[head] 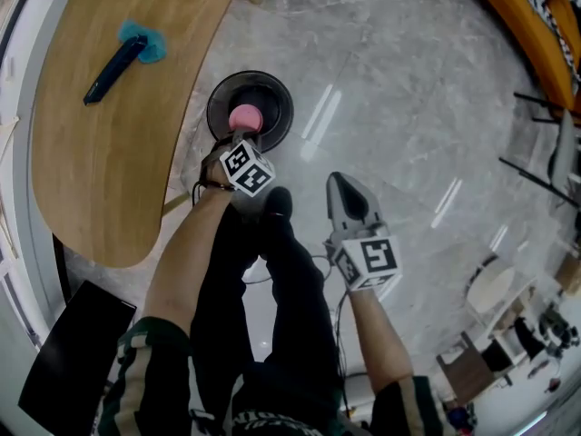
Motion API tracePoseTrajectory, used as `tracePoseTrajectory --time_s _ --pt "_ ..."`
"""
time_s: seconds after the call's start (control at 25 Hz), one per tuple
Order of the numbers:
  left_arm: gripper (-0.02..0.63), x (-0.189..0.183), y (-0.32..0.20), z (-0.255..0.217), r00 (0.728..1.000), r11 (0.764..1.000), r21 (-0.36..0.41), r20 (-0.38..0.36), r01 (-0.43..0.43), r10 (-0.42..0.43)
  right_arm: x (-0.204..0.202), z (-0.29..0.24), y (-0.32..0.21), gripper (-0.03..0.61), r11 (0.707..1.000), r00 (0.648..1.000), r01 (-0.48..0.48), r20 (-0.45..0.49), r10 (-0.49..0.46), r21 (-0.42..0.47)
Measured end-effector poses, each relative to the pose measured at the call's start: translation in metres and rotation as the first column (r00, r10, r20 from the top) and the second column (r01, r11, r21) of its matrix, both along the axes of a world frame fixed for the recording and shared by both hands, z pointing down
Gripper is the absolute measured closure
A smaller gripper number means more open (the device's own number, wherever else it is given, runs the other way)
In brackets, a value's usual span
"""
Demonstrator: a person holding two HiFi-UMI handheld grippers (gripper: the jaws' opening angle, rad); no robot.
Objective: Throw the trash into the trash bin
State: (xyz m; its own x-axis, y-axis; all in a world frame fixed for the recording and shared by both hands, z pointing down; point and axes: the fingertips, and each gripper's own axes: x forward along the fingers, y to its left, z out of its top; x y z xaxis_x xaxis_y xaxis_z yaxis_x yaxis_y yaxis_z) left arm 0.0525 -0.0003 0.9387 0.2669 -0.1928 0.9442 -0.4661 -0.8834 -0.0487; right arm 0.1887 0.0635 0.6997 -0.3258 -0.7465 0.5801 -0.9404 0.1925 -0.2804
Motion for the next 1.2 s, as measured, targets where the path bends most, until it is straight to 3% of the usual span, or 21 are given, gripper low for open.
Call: tracePoseTrajectory --time_s 0.2,0.48,0.88,1.2 --pt "0.603 -0.001 0.004 0.018 1.0 1.0 0.001 0.018 0.012 -0.012 0.007 0.009 0.0 0.577 1.0 1.0 -0.018 0.012 0.018 -0.017" --pt "0.595 -0.011 0.01 -0.009 0.996 0.996 0.012 -0.019 0.085 -0.085 -0.003 -0.006 -0.003 0.577 0.999 0.998 -0.029 0.052 0.032 -0.044" --pt "0.597 -0.015 -0.018 -0.146 0.977 0.983 0.086 -0.158 0.16 -0.145 -0.035 -0.087 -0.023 0.577 0.999 0.997 0.043 0.072 -0.041 -0.027" --pt "0.597 -0.059 -0.041 -0.244 0.95 0.949 0.143 -0.184 0.28 -0.252 -0.058 -0.164 -0.052 0.577 0.991 0.988 0.125 0.085 -0.128 0.042"
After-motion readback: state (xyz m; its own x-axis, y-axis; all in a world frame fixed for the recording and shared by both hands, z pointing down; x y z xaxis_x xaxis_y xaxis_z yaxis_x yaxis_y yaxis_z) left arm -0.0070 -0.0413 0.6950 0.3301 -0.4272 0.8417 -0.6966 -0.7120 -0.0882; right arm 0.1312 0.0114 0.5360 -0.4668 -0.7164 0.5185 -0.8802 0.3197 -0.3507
